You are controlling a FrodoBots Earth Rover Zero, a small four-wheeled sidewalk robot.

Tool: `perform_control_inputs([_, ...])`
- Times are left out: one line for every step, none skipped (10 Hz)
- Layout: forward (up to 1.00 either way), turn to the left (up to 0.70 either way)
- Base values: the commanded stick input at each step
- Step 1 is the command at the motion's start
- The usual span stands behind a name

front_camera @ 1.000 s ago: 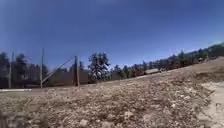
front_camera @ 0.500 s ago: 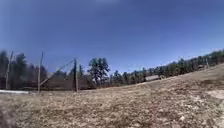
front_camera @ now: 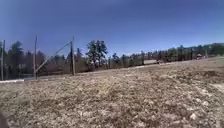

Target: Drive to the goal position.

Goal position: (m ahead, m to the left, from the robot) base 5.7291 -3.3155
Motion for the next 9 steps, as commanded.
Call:
perform_control_inputs([0.7,0.0])
perform_control_inputs([0.7,0.0])
perform_control_inputs([0.7,0.0])
perform_control_inputs([0.7,0.0])
perform_control_inputs([0.7,0.0])
perform_control_inputs([0.7,0.0])
perform_control_inputs([0.7,0.0])
perform_control_inputs([0.7,0.0])
perform_control_inputs([0.7,0.0])
